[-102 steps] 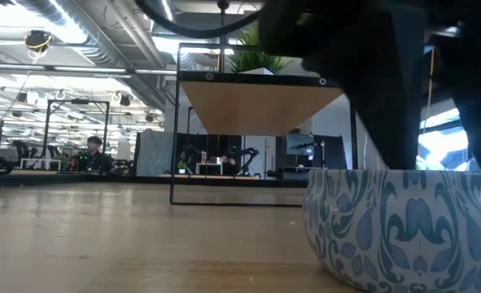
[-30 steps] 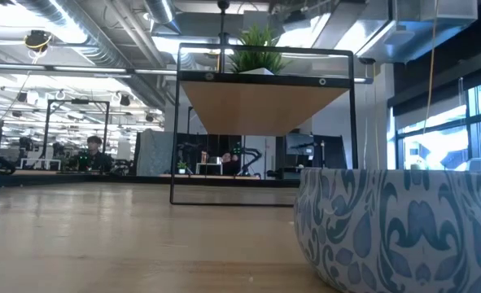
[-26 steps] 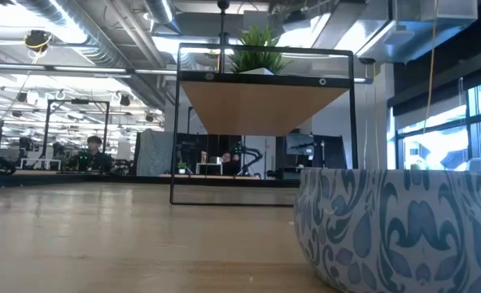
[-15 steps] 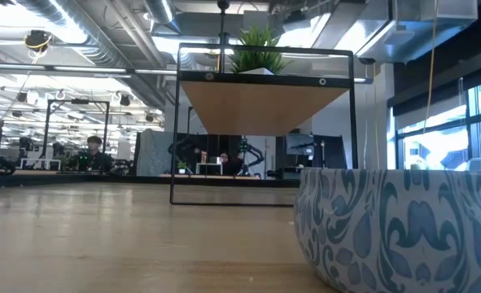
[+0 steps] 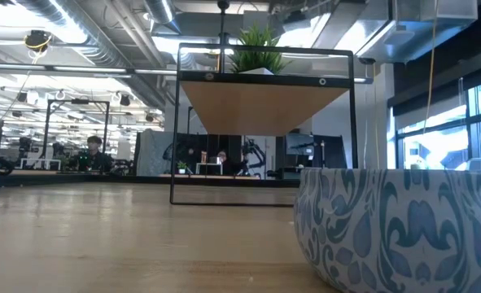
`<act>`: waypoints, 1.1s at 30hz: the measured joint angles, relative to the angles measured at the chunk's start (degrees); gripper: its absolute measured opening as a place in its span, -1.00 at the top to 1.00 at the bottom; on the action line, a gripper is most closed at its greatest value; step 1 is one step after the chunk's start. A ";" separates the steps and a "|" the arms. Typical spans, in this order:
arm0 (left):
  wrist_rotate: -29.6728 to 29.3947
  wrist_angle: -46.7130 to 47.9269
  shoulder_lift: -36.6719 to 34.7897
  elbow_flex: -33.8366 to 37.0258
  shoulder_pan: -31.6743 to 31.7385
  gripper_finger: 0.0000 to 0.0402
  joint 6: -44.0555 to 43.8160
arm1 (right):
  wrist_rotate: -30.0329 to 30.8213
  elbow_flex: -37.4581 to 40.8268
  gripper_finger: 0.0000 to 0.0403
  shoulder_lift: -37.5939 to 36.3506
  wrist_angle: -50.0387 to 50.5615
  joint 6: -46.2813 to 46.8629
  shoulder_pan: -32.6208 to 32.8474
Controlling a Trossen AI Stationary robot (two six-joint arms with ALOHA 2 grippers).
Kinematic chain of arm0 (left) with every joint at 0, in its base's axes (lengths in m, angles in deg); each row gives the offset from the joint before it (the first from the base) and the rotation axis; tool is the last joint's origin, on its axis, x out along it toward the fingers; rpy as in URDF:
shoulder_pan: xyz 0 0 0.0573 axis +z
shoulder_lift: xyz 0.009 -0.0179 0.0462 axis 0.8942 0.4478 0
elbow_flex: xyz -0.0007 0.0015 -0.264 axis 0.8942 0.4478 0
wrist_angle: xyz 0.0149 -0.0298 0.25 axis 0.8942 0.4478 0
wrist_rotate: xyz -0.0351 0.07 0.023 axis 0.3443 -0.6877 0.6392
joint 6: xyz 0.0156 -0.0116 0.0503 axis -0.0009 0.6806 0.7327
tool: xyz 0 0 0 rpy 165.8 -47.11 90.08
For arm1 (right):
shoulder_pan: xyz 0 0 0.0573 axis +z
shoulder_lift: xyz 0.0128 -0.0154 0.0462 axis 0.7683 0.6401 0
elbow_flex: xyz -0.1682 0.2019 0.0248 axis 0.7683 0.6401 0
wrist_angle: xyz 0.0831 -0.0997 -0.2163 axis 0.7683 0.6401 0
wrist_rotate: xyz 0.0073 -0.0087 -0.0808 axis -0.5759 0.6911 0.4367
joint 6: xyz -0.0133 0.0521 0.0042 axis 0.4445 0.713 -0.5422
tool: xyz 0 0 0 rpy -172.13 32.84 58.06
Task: Pick & Place candle stick holders
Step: Put the top blue scented candle on the shelf
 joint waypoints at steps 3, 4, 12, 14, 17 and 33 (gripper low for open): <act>4.08 0.02 0.09 0.00 1.83 0.34 -0.97 | -0.16 0.00 -0.48 0.00 -0.01 0.43 0.45; 5.29 -0.03 0.08 0.00 2.29 0.33 -1.12 | -0.16 0.00 -0.48 0.00 -0.10 0.46 0.53; 12.42 0.00 0.07 0.00 6.03 0.33 -4.22 | 1.09 0.00 -0.48 0.82 -0.35 2.12 0.30; 12.26 -0.02 0.07 0.00 6.56 0.33 -4.18 | 1.46 0.00 -0.48 1.17 -0.29 2.94 0.03; 12.62 0.00 0.07 0.00 7.00 0.33 -4.11 | 1.59 0.00 -0.48 1.73 -0.78 3.18 -0.61; 13.08 1.50 0.07 0.00 7.71 0.57 -4.04 | 1.54 0.00 -0.48 1.75 -1.69 3.16 -1.88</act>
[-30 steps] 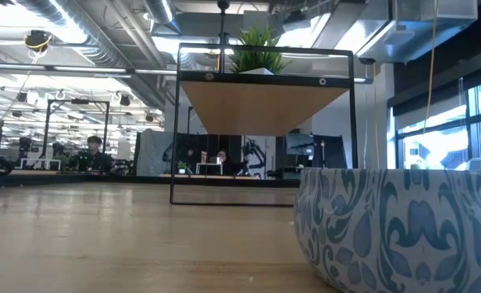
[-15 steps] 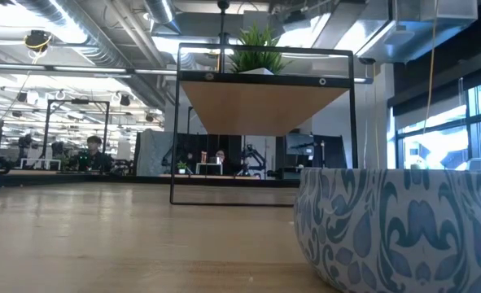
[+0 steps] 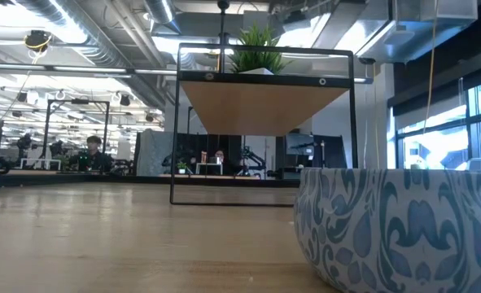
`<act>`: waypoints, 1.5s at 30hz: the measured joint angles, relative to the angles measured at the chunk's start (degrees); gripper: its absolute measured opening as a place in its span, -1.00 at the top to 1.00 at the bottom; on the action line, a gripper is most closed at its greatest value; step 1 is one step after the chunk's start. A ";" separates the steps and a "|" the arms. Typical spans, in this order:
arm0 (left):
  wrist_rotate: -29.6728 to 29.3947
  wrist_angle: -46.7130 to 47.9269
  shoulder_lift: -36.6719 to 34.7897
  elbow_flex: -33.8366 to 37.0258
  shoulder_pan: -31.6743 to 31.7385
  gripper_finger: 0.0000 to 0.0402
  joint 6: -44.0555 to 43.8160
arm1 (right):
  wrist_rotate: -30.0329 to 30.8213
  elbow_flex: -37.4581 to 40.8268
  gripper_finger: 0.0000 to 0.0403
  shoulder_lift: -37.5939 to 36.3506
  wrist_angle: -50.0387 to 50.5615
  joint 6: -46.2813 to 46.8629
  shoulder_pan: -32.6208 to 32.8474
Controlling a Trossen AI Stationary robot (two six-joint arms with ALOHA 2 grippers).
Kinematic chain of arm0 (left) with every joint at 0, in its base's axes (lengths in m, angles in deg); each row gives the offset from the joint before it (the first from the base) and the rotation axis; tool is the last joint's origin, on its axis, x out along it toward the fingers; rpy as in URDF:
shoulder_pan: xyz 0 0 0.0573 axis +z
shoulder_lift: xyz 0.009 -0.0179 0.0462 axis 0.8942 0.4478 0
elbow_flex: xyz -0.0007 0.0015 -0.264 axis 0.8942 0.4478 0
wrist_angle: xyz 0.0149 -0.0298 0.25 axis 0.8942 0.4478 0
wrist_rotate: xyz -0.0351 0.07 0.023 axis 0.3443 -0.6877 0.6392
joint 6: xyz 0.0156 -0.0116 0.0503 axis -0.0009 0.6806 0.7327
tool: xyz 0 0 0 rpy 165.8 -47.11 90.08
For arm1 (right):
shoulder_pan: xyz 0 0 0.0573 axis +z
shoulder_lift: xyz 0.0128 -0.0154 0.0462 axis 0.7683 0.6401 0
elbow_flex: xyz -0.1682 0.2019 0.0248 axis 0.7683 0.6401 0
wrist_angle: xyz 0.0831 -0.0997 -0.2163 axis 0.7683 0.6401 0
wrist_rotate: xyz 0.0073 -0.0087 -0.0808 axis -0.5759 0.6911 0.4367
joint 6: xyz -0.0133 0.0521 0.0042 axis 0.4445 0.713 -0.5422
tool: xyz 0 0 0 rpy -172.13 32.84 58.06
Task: Pick & Place candle stick holders
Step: Put the top blue scented candle on the shelf
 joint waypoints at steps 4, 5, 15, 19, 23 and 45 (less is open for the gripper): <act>0.02 0.01 -0.07 0.00 0.47 0.77 -0.03 | -0.06 0.00 -0.48 0.00 0.21 -0.02 0.00; 0.02 -0.07 -0.09 -0.02 0.60 0.83 -0.08 | -0.07 0.00 -0.48 0.00 0.31 -0.02 0.00; -2.32 -0.20 -0.21 -0.02 0.23 0.98 -4.23 | 1.07 0.02 -0.56 0.00 0.81 -1.73 -0.02; -3.36 0.45 -0.22 -0.37 -1.23 0.99 -4.86 | 0.63 0.02 -0.60 0.00 1.20 -1.73 -0.02; -4.97 1.65 -0.22 -1.18 -3.35 0.99 -5.72 | -0.71 0.02 -0.61 0.00 1.44 -2.51 0.04; 15.86 40.83 -1.30 -6.60 -4.26 0.99 -35.28 | -22.00 0.00 -0.60 -0.24 35.94 3.49 -1.30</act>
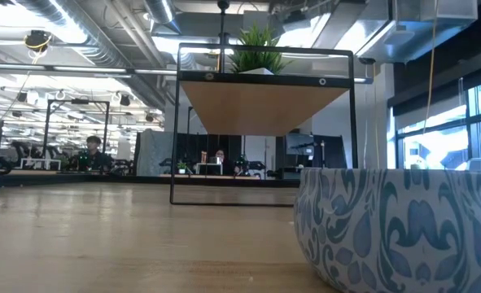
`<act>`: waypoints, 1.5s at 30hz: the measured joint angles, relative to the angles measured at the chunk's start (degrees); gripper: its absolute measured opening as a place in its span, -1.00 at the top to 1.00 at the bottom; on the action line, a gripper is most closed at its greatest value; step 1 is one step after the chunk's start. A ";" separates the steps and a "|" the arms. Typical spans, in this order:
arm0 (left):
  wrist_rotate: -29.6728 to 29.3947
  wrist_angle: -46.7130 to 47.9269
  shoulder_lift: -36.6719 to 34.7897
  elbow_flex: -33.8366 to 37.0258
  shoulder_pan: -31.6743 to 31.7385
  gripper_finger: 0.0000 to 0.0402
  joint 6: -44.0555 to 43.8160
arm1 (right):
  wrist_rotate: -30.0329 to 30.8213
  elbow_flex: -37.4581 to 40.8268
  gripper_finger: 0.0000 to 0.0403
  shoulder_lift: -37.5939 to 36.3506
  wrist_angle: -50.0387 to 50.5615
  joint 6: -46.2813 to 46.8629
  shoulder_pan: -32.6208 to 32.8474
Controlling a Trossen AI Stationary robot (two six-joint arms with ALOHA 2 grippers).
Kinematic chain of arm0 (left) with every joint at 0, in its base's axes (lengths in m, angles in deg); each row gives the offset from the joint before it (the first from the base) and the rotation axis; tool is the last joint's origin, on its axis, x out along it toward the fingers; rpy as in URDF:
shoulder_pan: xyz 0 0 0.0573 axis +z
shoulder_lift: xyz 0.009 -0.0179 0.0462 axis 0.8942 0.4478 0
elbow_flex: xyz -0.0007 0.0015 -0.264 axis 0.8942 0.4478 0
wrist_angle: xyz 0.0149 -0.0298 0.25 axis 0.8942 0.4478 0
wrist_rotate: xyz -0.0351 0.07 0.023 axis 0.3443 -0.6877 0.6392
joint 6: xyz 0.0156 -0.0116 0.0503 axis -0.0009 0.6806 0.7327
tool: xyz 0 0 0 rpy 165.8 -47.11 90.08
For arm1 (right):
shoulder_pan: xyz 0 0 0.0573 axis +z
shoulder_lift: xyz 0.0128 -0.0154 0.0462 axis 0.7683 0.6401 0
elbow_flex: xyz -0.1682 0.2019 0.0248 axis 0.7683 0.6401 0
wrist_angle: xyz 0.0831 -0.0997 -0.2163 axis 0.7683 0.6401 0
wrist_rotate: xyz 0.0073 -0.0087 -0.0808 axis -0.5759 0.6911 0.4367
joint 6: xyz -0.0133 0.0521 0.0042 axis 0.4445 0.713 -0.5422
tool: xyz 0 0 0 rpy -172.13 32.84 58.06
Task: Pick & Place candle stick holders
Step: Put the top blue scented candle on the shelf
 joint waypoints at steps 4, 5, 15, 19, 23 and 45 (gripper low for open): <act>7.84 0.91 1.34 -0.28 1.62 0.99 0.14 | -2.64 0.00 -0.60 0.00 -10.29 -3.22 -1.99; 8.39 0.77 1.34 -0.28 1.91 0.99 0.14 | -3.13 0.00 -0.60 0.00 -13.96 -4.04 -2.43; 7.98 -0.27 1.52 -0.33 2.80 0.99 1.90 | -2.66 -0.07 -0.60 0.35 -14.27 0.90 -4.98; 7.57 -0.27 1.52 -0.33 3.56 0.99 2.57 | -1.38 0.04 -0.60 1.38 -16.95 -0.92 -5.26; 7.54 0.54 1.52 -0.33 3.52 0.99 2.67 | 0.76 0.02 -0.60 1.51 -21.92 -4.99 -5.26; 8.21 -1.16 1.47 -0.33 4.46 0.99 1.63 | 0.16 0.00 -0.68 2.02 -17.87 7.93 -3.58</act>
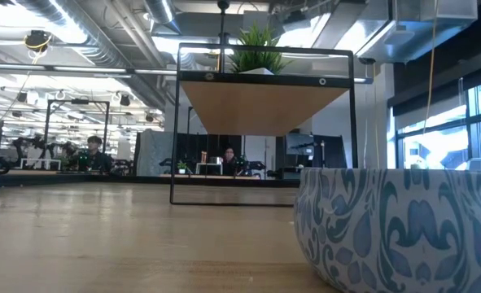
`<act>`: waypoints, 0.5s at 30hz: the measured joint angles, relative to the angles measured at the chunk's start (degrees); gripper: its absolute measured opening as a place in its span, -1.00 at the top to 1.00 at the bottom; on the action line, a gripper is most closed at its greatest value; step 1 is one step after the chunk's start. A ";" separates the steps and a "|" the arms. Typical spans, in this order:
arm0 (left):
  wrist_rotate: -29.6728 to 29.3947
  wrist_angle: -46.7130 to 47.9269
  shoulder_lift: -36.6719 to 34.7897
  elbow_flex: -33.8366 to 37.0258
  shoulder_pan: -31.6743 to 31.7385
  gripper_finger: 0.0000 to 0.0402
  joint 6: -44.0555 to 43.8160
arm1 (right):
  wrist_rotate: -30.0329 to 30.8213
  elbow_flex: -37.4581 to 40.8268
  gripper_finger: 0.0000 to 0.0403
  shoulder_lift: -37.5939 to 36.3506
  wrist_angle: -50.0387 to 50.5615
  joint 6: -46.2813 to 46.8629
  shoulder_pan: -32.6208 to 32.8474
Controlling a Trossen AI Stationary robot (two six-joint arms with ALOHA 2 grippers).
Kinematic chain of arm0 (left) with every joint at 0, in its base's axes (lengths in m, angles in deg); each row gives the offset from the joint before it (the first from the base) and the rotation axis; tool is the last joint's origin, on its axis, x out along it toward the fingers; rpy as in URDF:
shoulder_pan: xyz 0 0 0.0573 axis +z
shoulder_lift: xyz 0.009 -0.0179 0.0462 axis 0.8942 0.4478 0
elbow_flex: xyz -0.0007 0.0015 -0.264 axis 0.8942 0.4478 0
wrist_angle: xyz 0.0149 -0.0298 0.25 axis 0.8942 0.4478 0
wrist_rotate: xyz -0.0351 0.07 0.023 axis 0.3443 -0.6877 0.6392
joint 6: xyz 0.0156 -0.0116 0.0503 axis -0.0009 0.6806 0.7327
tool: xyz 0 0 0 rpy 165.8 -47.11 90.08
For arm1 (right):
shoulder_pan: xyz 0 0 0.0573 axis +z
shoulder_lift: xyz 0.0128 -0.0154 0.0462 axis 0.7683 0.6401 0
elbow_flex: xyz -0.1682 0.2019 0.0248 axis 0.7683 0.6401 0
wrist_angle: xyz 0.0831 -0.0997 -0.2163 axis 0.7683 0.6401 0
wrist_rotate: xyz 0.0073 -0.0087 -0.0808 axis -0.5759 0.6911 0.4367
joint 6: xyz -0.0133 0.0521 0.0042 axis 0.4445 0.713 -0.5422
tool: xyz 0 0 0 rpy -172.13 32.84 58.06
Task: Pick & Place candle stick holders
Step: Put the top blue scented candle on the shelf
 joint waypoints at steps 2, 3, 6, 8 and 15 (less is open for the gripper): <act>0.60 0.12 0.00 0.00 0.46 0.99 0.00 | 0.37 0.00 -0.73 0.68 -0.06 -0.93 0.05; 0.80 0.34 0.00 0.00 0.62 0.99 0.00 | 0.38 0.00 -0.75 1.12 -0.57 -0.94 0.07; 2.13 1.07 0.00 0.02 1.49 0.99 0.00 | 0.00 0.00 -0.83 2.44 -2.96 -0.51 0.09; 2.69 1.20 0.00 0.04 1.98 0.99 -0.01 | -0.01 0.00 -0.86 3.10 -5.02 -0.54 0.09; 4.11 1.12 0.00 0.04 2.32 0.99 -0.15 | -0.07 0.00 -0.87 3.33 -10.86 -5.44 0.09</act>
